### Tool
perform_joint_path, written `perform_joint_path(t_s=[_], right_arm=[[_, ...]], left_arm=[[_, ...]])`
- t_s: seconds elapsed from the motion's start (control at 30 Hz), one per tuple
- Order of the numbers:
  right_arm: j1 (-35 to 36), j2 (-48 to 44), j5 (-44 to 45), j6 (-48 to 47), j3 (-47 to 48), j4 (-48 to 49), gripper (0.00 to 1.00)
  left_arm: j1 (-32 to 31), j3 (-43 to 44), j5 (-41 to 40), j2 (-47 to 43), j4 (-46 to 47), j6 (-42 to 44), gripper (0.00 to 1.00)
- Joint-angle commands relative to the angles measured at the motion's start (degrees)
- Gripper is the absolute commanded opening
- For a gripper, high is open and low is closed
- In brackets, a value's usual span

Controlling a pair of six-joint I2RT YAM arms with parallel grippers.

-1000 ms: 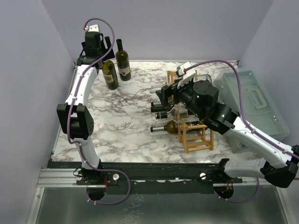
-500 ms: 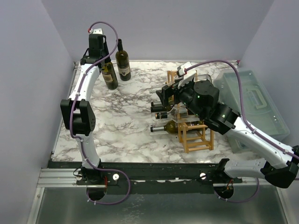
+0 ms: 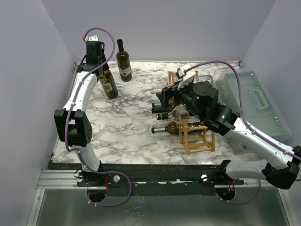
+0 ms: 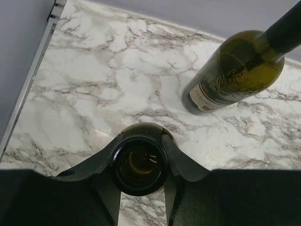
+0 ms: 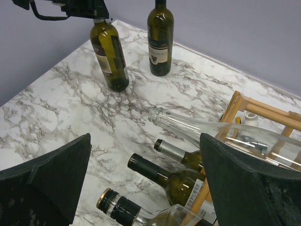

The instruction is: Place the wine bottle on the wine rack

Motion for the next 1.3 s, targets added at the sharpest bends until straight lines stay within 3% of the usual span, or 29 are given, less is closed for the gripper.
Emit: perform_joint_path(t_s=[0.0, 0.27, 0.6, 0.9, 1.13, 1.27], right_arm=[[-0.24, 1.41, -2.32, 0.94, 1.82, 0.13, 1.00], [-0.24, 5.18, -6.78, 2.79, 4.13, 1.52, 1.00], [-0.24, 11.50, -15.07, 1.30, 8.58, 6.54, 1.00], [-0.24, 20.82, -21.41, -2.16, 12.67, 15.16, 1.00], [-3.54, 29.13, -31.81, -2.47, 17.30, 15.25, 1.00], [-4.40, 32.63, -34.82, -8.65, 18.97, 14.83, 1.00]], left_arm=[[-0.21, -5.03, 0.09, -9.18, -0.94, -5.36, 0.00], [-0.30, -12.67, 7.65, -19.17, -0.75, -4.61, 0.00], [-3.85, -14.96, 16.95, -26.42, 0.98, 0.73, 0.00], [-7.44, -15.44, 21.31, -28.68, 2.15, 2.12, 0.00], [-10.71, -15.36, 21.99, -30.46, 1.91, 4.51, 0.00], [-11.28, -15.08, 21.89, -31.32, 1.60, 4.66, 0.00]])
